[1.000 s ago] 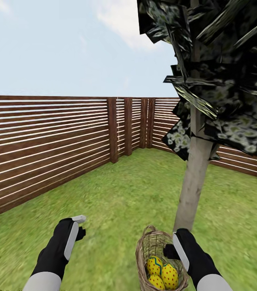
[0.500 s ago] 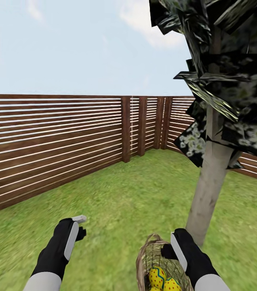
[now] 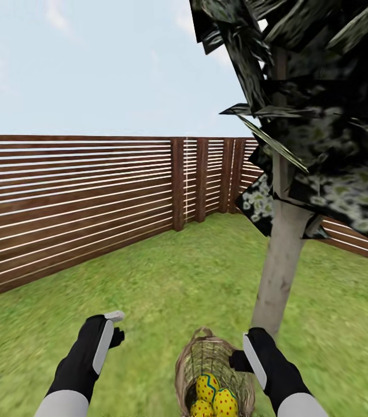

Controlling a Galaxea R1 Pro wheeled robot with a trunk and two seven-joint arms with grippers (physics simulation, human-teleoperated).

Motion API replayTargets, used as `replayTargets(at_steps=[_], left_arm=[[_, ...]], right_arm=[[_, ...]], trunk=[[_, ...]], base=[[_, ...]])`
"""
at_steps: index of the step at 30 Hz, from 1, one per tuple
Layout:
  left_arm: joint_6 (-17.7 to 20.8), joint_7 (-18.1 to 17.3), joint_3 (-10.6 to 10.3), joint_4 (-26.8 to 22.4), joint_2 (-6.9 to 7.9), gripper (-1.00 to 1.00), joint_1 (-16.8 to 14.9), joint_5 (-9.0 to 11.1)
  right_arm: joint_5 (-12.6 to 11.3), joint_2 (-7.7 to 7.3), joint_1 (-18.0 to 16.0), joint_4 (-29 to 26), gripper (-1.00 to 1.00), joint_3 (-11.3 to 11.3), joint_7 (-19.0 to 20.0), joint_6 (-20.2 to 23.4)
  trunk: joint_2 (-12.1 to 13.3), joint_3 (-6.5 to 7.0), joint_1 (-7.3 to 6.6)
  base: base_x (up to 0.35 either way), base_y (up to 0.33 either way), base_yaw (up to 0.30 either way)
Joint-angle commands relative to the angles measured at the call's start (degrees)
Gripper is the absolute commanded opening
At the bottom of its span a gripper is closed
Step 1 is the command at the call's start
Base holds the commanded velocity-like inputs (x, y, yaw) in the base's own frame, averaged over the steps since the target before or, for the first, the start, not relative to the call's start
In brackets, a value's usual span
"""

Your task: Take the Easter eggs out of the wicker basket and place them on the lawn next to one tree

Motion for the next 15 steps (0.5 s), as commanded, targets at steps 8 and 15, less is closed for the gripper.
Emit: replayTargets(at_steps=[8,15], left_arm=[[0.2,0.5,0.1,-0.1,-0.09,1.00,0.0,0.6],[0.2,-0.7,0.1,-0.1,-0.10,1.00,0.0,2.4]], right_arm=[[-0.6,0.47,0.0,0.0,1.00,0.0,-0.5,0.1],[-0.6,1.38,0.0,-0.1,1.00,2.1,-0.5,0.2]], trunk=[[0.0,-0.07,-0.02],[0.0,-0.07,-0.02]], base=[[-0.112,-0.150,0.001],[-0.011,-0.014,0.000]])
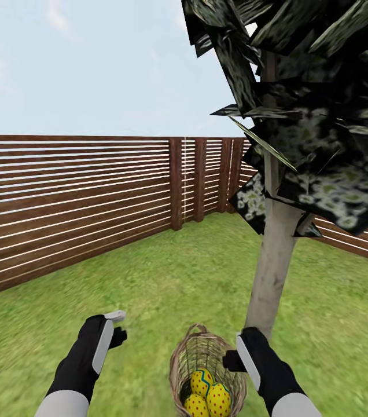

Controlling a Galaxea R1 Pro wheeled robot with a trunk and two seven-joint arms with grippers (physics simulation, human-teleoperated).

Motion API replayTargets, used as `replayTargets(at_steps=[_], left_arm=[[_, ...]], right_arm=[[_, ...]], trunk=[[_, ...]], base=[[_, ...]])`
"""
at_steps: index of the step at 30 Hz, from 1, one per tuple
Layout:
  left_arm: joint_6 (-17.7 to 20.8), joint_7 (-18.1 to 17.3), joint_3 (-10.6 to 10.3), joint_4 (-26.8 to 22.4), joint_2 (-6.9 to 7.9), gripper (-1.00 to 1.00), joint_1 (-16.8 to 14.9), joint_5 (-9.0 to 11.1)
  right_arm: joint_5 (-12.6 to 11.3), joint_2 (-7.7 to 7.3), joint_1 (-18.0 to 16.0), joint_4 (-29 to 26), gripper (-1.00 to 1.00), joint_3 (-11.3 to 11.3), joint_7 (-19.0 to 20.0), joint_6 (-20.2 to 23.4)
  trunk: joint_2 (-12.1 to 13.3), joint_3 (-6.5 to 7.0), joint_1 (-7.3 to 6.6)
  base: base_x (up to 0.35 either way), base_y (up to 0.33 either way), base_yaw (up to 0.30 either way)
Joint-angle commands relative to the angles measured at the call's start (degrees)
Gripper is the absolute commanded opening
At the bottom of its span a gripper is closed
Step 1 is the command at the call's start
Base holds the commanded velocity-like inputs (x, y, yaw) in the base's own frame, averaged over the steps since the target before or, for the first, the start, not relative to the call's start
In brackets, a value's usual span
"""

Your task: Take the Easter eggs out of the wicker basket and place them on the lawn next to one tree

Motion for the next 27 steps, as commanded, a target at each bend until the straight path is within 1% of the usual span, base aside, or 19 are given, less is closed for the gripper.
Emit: replayTargets(at_steps=[1,4,6,7,8,9,10,11,14,15,17,18,19,20,21,22,25,27], left_arm=[[0.1,0.3,0.1,-0.1,-0.03,1.00,0.0,1.3],[0.2,0.2,0.2,-0.1,0.01,1.00,0.0,2.2],[0.3,0.3,0.2,-0.1,0.07,1.00,0.0,2.4],[0.6,0.3,0.2,-0.1,0.14,1.00,0.0,2.4],[0.7,0.3,0.2,-0.1,0.15,1.00,0.0,2.3],[1.1,0.4,0.2,-0.2,0.18,1.00,0.0,2.1],[1.5,0.4,0.2,-0.2,0.18,1.00,0.0,1.9],[2.2,0.5,0.2,-0.6,0.20,1.00,0.0,1.4],[3.1,0.4,0.4,-1.5,0.16,1.00,0.0,0.9],[3.3,0.4,0.4,-1.7,0.15,1.00,0.0,0.9],[3.5,0.4,0.4,-2.1,0.11,1.00,0.0,0.9],[3.6,0.4,0.5,-2.2,0.08,1.00,0.0,0.9],[3.7,0.4,0.5,-2.3,0.08,1.00,0.0,0.8],[3.8,0.4,0.4,-2.3,0.08,1.00,0.0,0.8],[4.0,0.4,0.4,-2.3,0.09,1.00,0.0,0.7],[4.6,0.5,0.4,-2.4,0.15,1.00,0.0,0.6],[5.7,0.5,0.3,-2.4,0.24,1.00,-0.4,-0.1],[6.1,0.5,0.3,-2.2,0.27,1.00,-1.0,-0.6]], right_arm=[[-0.6,0.02,-0.1,-0.1,1.00,0.5,-0.6,0.2],[-0.5,0.12,-0.6,-0.2,1.00,0.9,-0.6,0.4],[-0.7,0.24,-2.1,-0.3,1.00,1.0,-0.7,0.9],[-0.7,0.70,-3.5,-0.2,1.00,1.1,-0.8,1.7],[-0.7,1.12,-4.2,-0.1,1.00,1.1,-1.0,2.2],[-0.7,2.06,-5.4,0.3,1.00,1.1,-1.7,2.8],[-0.7,2.46,-6.0,0.7,1.00,1.1,-2.4,2.9],[-0.7,2.90,-6.8,1.7,1.00,1.1,-4.1,3.2],[-0.9,2.90,-8.1,4.2,1.00,1.1,-7.4,3.5],[-1.1,2.90,-8.6,4.8,1.00,1.1,-8.0,3.5],[-2.1,2.90,-10.2,6.9,1.00,1.1,-9.0,3.6],[-3.3,2.90,-11.2,8.5,1.00,1.1,-9.4,3.6],[-3.9,2.90,-11.8,9.5,1.00,1.0,-9.5,3.6],[-5.4,2.90,-12.8,11.5,1.00,1.0,-9.7,3.7],[-6.1,2.90,-13.4,12.6,1.00,1.0,-9.8,3.7],[-7.3,2.90,-14.6,14.6,1.00,1.0,-9.9,3.7],[-9.1,2.90,-16.6,17.7,1.00,1.0,-10.1,3.7],[-9.8,2.90,-17.3,18.8,1.00,0.9,-10.1,3.6]], trunk=[[0.0,-0.07,0.00],[0.0,-0.07,0.00],[0.0,-0.07,0.00],[0.0,-0.07,0.00],[0.0,-0.07,0.00],[0.0,-0.07,0.00],[0.0,-0.07,0.00],[0.0,-0.07,0.00],[0.0,-0.07,0.00],[0.0,-0.07,0.00],[0.0,-0.07,0.00],[0.0,-0.07,0.00],[0.0,-0.07,0.00],[-0.4,-0.25,0.22],[-0.8,-0.43,0.44],[-1.2,-0.61,0.66],[-2.5,-1.15,1.32],[-3.3,-1.51,1.76]], base=[[-0.002,-0.003,0.000],[-0.001,-0.002,0.000],[0.000,0.000,0.000],[0.000,0.000,0.000],[0.000,0.000,0.000],[0.000,0.000,0.000],[0.000,0.000,0.000],[0.000,0.000,0.000],[0.000,0.000,0.000],[0.000,0.000,0.000],[0.000,0.000,0.000],[0.000,0.000,0.000],[0.000,0.000,0.000],[0.000,0.000,0.000],[0.000,0.000,0.000],[0.000,0.000,0.000],[0.000,0.000,0.000],[0.000,0.000,0.000]])
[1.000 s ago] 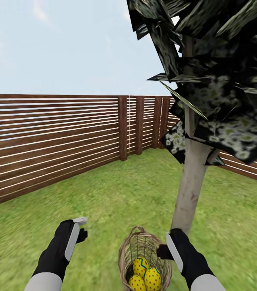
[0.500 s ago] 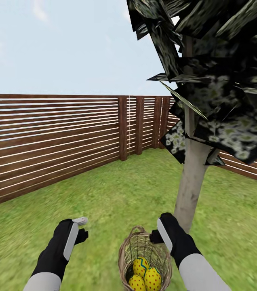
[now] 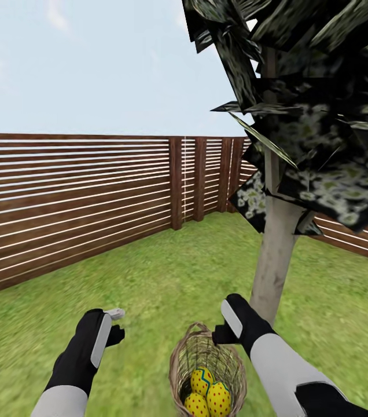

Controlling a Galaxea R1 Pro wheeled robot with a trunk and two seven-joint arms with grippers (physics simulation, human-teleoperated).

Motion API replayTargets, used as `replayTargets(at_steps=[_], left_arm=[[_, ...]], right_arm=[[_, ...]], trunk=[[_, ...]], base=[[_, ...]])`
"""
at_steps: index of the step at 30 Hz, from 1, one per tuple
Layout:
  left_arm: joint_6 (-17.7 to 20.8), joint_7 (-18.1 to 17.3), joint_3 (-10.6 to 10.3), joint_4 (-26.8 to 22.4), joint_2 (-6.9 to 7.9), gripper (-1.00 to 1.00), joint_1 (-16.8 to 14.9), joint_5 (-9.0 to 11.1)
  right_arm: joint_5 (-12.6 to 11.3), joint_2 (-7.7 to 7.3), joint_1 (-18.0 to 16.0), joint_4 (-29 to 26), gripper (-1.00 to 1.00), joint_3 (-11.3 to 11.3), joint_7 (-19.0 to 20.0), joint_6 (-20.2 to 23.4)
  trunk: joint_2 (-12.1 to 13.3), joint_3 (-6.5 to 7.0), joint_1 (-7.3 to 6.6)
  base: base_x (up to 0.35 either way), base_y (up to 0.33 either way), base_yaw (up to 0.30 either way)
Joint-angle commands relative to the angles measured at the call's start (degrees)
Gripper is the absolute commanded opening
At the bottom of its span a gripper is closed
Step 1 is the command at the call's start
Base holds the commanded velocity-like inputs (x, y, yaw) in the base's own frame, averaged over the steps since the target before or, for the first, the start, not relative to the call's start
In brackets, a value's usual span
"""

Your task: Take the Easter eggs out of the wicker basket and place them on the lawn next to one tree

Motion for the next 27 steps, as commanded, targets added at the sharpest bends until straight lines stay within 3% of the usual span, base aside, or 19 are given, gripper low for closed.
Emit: replayTargets(at_steps=[1,20,22,27], left_arm=[[0.2,0.5,0.1,0.0,-0.04,1.00,-0.2,0.5],[0.5,0.5,0.1,0.3,-0.12,1.00,-1.0,0.0],[0.5,0.5,0.1,2.4,-0.03,1.00,-2.4,-0.1],[0.6,0.5,1.5,14.3,1.11,1.00,-8.5,-0.1]], right_arm=[[-0.7,0.00,-0.2,0.2,1.00,0.1,-0.6,0.1],[-1.3,0.00,-0.8,1.1,1.00,0.0,-0.7,0.1],[-1.3,0.00,-0.8,1.1,1.00,0.1,-0.7,0.1],[-1.3,0.00,-0.8,1.1,1.00,0.1,-0.8,0.1]], trunk=[[-0.5,-0.26,0.23],[-8.1,-3.67,4.40],[-8.9,-4.03,4.84],[-10.9,-4.92,5.94]], base=[[0.000,0.000,0.000],[0.000,0.000,0.000],[0.000,0.000,0.000],[0.000,0.000,0.000]])
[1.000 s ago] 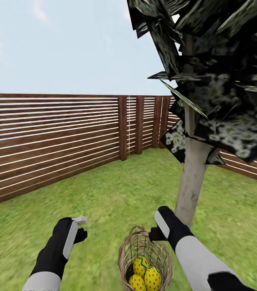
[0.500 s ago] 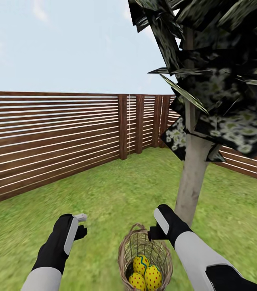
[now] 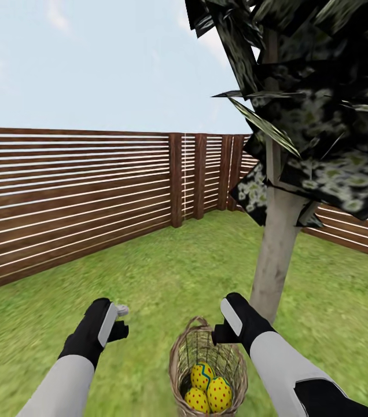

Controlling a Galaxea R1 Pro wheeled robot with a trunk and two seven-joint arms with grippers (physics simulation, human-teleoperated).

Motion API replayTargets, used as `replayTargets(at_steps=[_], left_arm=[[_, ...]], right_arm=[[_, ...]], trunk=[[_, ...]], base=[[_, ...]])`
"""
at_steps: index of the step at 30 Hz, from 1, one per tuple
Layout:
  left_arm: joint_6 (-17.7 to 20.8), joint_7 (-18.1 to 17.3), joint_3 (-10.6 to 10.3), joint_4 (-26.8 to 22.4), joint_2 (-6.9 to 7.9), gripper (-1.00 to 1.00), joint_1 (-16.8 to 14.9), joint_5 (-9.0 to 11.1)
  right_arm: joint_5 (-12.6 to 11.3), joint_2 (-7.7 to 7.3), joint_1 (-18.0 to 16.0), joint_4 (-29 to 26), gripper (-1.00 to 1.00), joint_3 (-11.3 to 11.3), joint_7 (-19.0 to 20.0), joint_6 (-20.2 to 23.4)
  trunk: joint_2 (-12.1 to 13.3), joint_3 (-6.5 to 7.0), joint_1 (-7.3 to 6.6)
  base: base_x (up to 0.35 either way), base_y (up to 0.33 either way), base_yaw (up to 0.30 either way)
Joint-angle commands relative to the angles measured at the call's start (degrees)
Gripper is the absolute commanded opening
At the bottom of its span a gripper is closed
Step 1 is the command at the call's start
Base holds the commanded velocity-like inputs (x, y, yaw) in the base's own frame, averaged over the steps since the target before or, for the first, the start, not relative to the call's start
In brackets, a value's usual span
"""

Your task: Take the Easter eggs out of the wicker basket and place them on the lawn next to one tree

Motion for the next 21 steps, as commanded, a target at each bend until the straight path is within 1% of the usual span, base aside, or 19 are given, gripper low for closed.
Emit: replayTargets(at_steps=[1,2,5,7,11,21], left_arm=[[0.1,0.5,1.0,3.0,0.25,1.00,-1.9,0.6],[0.1,0.5,1.6,5.3,0.43,1.00,-3.6,0.6],[0.1,0.5,2.3,7.8,0.59,1.00,-5.7,0.6],[0.1,0.5,2.5,8.7,0.54,1.00,-6.5,0.6],[0.0,0.5,2.8,9.3,0.28,1.00,-7.0,0.6],[-0.2,0.4,3.1,9.6,0.20,1.00,-7.2,0.9]], right_arm=[[-0.5,0.00,0.0,0.0,1.00,0.2,-0.5,0.2],[-0.5,0.00,0.0,0.0,1.00,0.2,-0.5,0.2],[-0.5,0.00,0.0,-0.1,1.00,0.2,-0.5,0.2],[-0.5,0.00,0.0,-0.1,1.00,0.2,-0.5,0.2],[-0.6,0.00,0.0,-0.3,1.00,0.2,-0.5,0.2],[-0.6,0.00,0.0,-0.4,1.00,0.2,-0.5,0.1]], trunk=[[-0.5,-0.25,0.22],[-0.9,-0.43,0.44],[-2.1,-0.97,1.10],[-2.9,-1.33,1.54],[-4.5,-2.05,2.42],[-8.5,-3.84,4.62]], base=[[0.000,0.000,0.000],[0.000,0.000,0.000],[0.000,0.000,0.000],[0.000,0.000,0.000],[0.000,0.000,0.000],[0.000,0.000,0.000]])
